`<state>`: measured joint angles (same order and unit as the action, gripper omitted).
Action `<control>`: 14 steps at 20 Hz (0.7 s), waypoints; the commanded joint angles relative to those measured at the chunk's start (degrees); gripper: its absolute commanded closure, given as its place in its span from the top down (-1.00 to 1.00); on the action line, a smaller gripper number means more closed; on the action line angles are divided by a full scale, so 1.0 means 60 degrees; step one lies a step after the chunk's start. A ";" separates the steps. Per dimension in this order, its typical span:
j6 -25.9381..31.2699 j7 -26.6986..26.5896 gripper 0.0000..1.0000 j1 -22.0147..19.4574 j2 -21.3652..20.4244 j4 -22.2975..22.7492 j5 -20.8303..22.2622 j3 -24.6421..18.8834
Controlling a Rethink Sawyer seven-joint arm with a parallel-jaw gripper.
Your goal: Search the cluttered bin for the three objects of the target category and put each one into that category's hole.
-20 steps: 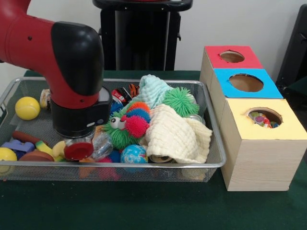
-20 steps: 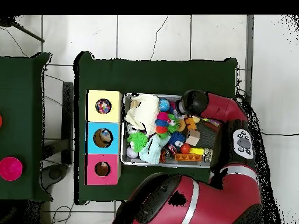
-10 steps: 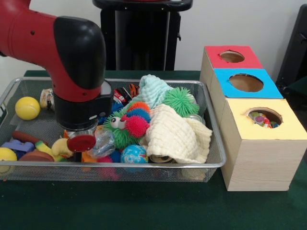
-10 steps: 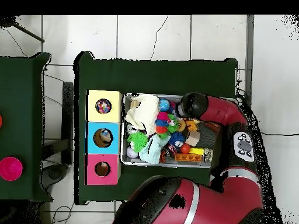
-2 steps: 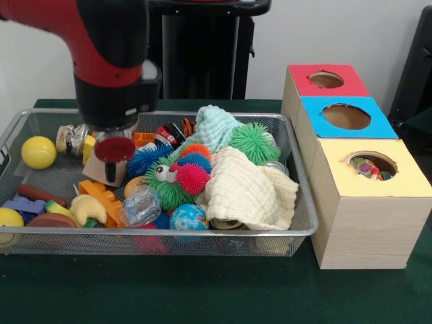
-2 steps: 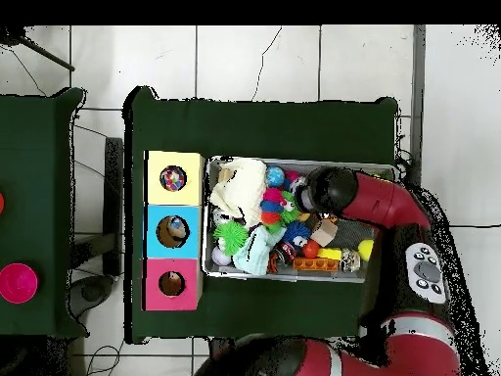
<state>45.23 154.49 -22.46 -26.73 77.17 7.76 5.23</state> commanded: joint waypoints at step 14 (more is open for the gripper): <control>0.0307 -0.0649 -1.00 -0.0573 -0.0134 0.0809 0.0289 -0.0636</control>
<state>51.28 154.49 -24.33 -34.48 80.13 7.80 6.01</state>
